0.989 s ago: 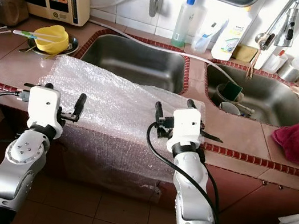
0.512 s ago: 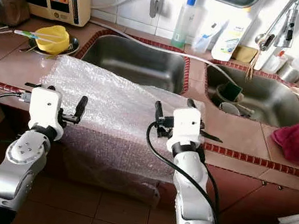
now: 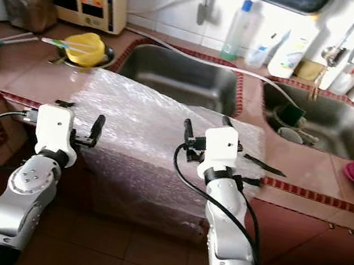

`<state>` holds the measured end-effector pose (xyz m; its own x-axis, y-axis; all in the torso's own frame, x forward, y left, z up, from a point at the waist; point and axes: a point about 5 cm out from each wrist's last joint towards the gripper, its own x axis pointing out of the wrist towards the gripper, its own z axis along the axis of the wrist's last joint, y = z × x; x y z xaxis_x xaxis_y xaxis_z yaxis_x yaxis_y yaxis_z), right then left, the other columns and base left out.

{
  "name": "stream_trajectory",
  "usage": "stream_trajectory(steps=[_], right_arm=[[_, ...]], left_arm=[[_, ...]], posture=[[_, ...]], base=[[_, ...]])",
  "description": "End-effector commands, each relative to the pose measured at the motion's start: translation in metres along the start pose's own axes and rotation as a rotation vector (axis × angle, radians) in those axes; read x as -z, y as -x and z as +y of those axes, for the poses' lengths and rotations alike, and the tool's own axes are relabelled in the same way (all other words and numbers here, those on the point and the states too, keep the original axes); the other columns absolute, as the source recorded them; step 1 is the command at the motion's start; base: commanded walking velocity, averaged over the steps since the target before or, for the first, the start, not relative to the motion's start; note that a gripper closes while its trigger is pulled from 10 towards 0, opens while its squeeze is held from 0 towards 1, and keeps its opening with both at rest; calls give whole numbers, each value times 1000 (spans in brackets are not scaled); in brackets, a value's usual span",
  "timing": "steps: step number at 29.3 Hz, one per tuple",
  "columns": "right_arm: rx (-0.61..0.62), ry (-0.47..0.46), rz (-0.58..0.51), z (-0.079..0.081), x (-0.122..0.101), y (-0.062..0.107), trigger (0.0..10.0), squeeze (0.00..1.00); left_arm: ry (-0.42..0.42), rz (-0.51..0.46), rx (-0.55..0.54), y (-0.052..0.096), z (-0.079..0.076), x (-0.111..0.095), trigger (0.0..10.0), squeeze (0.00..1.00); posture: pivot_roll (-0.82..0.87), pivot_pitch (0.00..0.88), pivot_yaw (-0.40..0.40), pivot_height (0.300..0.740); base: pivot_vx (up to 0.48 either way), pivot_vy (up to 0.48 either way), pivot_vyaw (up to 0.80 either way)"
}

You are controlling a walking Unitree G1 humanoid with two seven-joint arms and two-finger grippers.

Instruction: Kitchen organization

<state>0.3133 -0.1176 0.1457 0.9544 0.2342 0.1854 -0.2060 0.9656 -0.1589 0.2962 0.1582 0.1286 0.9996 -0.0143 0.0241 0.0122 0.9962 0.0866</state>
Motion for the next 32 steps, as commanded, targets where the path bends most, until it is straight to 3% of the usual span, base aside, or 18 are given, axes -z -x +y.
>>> stream_trajectory(steps=[1, 5, 32], right_arm=[[16, 13, -14, -7, -4, 0, 10000, 0], [20, 15, -12, -8, -4, 0, 10000, 0], [62, 26, -15, -16, -4, 0, 10000, 0]], left_arm=[[3, 4, 17, -1, -5, -1, 10000, 0], [-3, 5, 22, -2, -5, -1, 10000, 0], [-7, -64, 147, -4, -19, -11, 10000, 0]], posture=[[120, 0, -40, 740], [118, 0, -38, 740], [114, 0, -24, 740]], base=[[0, 480, 0], [0, 480, 0], [0, 0, 0]])
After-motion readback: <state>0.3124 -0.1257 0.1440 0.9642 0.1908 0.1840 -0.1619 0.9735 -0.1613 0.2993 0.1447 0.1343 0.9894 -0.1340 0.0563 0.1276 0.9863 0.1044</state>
